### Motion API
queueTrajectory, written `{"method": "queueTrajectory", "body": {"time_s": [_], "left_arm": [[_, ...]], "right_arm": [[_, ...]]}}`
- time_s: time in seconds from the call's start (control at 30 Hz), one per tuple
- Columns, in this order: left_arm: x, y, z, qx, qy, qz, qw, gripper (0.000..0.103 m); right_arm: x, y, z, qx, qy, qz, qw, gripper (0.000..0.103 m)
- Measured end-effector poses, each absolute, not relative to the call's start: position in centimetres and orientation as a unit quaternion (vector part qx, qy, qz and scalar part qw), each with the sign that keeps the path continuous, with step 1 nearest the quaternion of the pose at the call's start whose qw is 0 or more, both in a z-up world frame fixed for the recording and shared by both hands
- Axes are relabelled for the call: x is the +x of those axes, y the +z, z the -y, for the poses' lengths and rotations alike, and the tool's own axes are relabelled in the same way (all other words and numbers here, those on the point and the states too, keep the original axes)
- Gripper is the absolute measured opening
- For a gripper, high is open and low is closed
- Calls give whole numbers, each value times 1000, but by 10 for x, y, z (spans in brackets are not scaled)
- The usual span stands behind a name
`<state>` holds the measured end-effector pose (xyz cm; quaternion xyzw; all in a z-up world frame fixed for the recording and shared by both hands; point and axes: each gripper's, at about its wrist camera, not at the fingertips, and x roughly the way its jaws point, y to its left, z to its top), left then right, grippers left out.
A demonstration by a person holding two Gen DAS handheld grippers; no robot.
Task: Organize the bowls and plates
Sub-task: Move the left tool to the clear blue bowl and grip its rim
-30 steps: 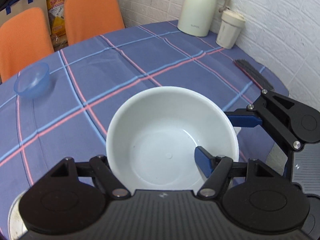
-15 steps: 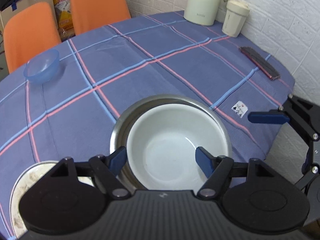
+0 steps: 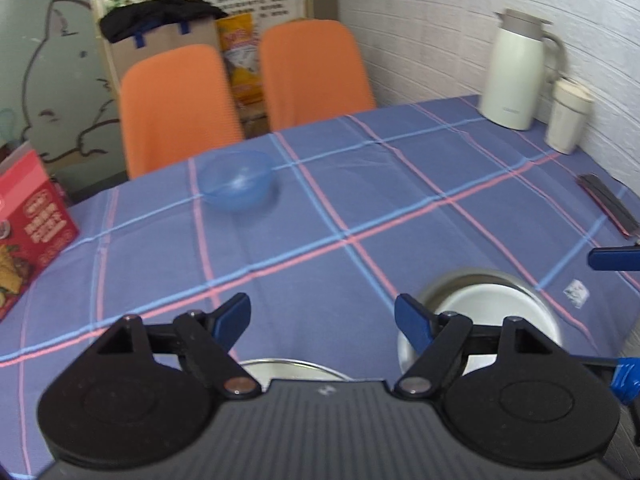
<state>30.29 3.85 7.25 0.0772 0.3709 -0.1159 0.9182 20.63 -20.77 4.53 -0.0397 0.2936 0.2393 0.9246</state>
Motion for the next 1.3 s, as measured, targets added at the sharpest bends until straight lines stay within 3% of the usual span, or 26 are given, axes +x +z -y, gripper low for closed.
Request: {"method": "queueTrajectory", "body": {"time_s": [0.43,0.87,1.3], "left_arm": [[344,87,-102,88,45,-282,954,78],[395,73,-143,90,73,-298,947,78],[430,59,-148,102,82,-310,942,78]], "right_arm": [[303,48,159,-77,233,-314,917,87],[401,38,101,-99,259,-338,899,87],[438,21,76,-127,276,-352,885,87]]}}
